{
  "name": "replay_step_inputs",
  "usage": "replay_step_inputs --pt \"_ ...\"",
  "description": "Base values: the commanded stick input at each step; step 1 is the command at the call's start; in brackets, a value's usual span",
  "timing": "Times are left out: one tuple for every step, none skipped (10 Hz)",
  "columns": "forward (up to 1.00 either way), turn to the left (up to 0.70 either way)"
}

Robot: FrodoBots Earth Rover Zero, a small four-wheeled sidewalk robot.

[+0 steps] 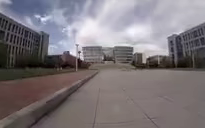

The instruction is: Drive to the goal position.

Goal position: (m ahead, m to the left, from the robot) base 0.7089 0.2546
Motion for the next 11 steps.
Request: replay_step_inputs --pt "0.7 0.0" --pt "0.7 0.0" --pt "0.7 0.0" --pt "0.7 0.0" --pt "0.7 0.0" --pt "0.7 0.0" --pt "0.7 0.0" --pt "0.7 0.0" --pt "0.7 0.0" --pt "0.59 0.0" --pt "0.44 0.0"
